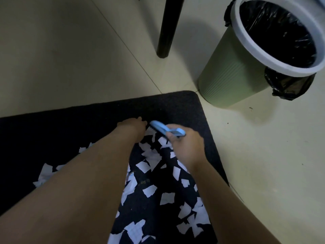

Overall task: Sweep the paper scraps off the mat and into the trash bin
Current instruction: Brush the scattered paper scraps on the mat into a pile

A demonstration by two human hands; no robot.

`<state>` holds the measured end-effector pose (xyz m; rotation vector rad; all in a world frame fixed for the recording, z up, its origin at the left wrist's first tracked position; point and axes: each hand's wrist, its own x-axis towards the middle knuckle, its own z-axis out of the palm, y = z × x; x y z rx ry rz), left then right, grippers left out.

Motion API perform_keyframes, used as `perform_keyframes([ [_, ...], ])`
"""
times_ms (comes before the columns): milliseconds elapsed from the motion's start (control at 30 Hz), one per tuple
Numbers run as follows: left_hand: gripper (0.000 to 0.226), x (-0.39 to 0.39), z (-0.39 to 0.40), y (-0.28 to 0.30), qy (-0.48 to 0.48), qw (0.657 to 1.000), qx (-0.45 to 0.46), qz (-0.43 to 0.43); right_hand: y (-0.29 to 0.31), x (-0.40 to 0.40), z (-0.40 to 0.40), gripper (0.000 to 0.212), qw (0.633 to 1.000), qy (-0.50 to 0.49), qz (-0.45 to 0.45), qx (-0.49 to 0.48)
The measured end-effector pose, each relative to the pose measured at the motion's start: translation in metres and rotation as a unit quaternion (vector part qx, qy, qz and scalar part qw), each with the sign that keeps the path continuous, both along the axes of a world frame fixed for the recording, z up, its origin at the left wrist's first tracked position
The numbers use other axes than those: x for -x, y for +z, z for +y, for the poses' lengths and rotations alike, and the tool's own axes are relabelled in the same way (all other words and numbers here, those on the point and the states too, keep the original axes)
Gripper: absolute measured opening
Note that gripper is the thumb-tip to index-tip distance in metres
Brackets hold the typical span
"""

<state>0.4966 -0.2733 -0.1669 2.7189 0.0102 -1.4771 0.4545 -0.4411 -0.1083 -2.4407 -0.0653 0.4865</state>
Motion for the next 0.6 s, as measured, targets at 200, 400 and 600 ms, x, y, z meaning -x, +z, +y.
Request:
perform_keyframes([
  [200,0.066,0.024,0.008,-0.002,-0.005,0.996,-0.002,-0.089,-0.003,-0.039,-0.039,0.024,0.978,-0.144,-0.075,0.128],
  [400,0.065,0.035,0.011,-0.011,-0.006,0.997,-0.03,-0.067,-0.019,-0.003,-0.009,0.026,0.983,-0.118,-0.011,0.14],
  [600,0.076,0.034,0.018,-0.004,-0.018,0.999,-0.008,-0.036,-0.006,0.018,0.009,0.02,0.994,-0.106,0.035,0.002],
])
